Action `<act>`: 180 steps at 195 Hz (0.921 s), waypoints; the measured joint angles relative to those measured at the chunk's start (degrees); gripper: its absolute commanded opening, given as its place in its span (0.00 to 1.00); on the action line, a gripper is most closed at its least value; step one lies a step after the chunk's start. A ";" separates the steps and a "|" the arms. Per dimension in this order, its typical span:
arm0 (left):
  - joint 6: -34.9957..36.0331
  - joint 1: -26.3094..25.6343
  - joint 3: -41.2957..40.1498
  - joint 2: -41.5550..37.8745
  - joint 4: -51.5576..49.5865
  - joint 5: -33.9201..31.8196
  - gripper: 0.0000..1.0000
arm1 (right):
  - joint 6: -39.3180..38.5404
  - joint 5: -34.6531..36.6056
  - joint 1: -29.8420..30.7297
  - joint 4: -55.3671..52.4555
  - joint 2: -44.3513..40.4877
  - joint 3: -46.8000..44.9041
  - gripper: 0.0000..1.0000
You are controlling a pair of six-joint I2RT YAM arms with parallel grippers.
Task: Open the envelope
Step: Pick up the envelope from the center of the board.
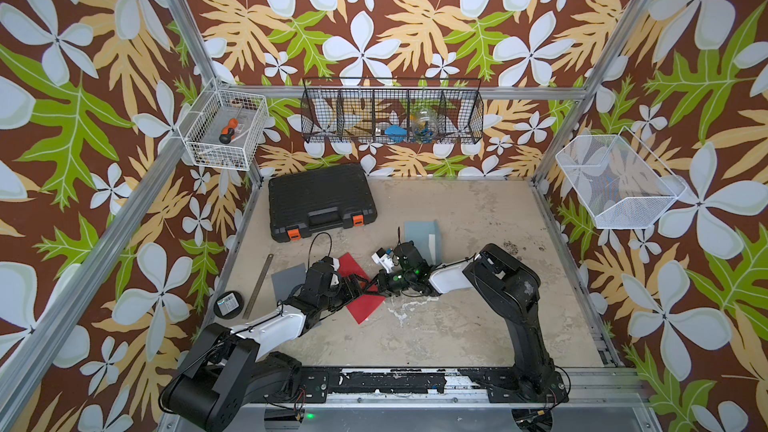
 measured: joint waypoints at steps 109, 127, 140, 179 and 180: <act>3.04 0.00 11.50 -22.23 -12.00 -5.66 0.85 | -14.34 11.87 -5.03 -1.03 -31.58 -14.73 0.00; 3.63 0.00 10.82 -24.28 -9.20 -4.17 0.84 | -17.94 14.01 -6.51 -0.52 -38.91 -17.46 0.00; 3.65 0.00 10.05 -24.90 -6.27 -2.40 0.83 | -19.96 16.13 -7.87 -0.31 -44.06 -19.50 0.00; 2.89 0.00 9.20 -23.89 2.36 2.73 0.85 | -22.86 21.33 -13.49 -1.95 -58.07 -23.04 0.00; 2.89 0.00 9.27 -23.82 2.54 2.89 0.85 | -22.88 21.46 -13.60 -1.99 -58.31 -23.06 0.00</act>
